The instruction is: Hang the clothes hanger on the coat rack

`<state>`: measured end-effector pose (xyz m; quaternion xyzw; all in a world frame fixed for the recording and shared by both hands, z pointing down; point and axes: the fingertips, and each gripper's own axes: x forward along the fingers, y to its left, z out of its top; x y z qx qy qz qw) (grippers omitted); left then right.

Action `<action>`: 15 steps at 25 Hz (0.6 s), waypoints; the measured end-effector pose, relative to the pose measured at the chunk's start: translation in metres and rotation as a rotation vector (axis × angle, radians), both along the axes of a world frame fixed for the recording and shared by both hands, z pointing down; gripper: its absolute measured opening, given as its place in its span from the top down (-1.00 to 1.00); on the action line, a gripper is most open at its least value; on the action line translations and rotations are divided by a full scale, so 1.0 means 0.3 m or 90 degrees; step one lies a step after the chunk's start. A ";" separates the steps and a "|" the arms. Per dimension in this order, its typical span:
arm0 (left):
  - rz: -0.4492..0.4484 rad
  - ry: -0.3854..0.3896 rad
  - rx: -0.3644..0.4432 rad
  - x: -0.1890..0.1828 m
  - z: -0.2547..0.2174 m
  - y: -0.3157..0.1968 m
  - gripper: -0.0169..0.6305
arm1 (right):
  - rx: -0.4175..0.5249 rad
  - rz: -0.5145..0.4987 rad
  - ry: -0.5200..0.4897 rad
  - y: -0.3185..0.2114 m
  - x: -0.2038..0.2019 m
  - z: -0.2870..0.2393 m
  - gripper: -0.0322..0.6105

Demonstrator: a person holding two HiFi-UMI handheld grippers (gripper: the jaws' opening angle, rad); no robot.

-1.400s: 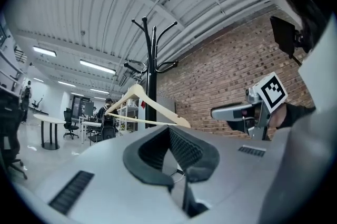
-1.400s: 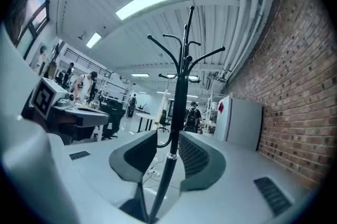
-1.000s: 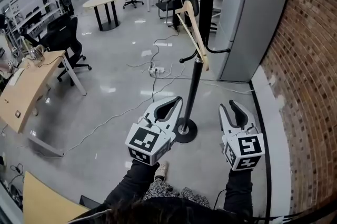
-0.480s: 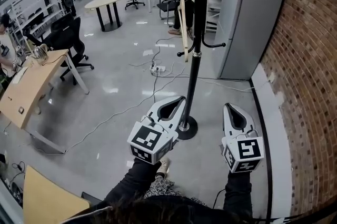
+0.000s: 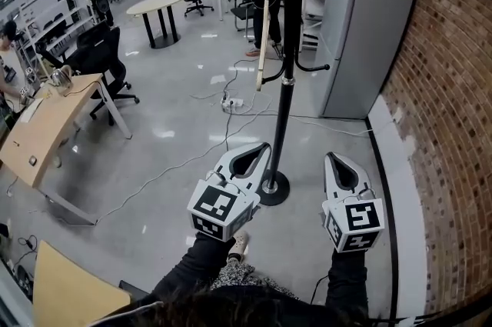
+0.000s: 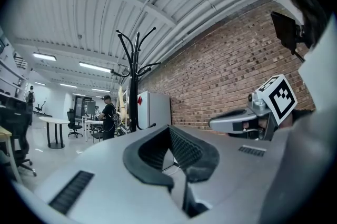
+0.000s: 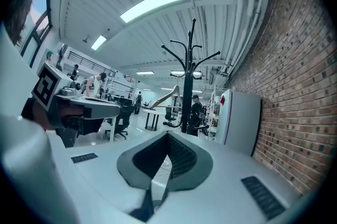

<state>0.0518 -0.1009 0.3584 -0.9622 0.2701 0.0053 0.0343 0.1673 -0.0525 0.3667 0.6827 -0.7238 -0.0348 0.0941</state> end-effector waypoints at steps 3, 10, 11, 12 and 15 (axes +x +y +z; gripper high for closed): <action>-0.007 0.001 0.001 0.000 -0.001 -0.009 0.93 | -0.002 0.004 0.000 -0.006 0.014 0.003 0.87; -0.013 0.002 0.000 -0.005 0.000 -0.017 0.93 | -0.006 0.013 0.001 -0.008 0.030 0.009 0.87; -0.014 0.003 0.001 -0.005 -0.001 -0.019 0.93 | -0.006 0.013 0.001 -0.010 0.034 0.009 0.87; -0.016 0.002 0.001 -0.004 -0.002 -0.021 0.93 | -0.005 0.014 0.000 -0.011 0.038 0.008 0.87; -0.018 0.003 0.002 -0.002 -0.003 -0.025 0.93 | -0.006 0.016 0.000 -0.013 0.049 0.008 0.87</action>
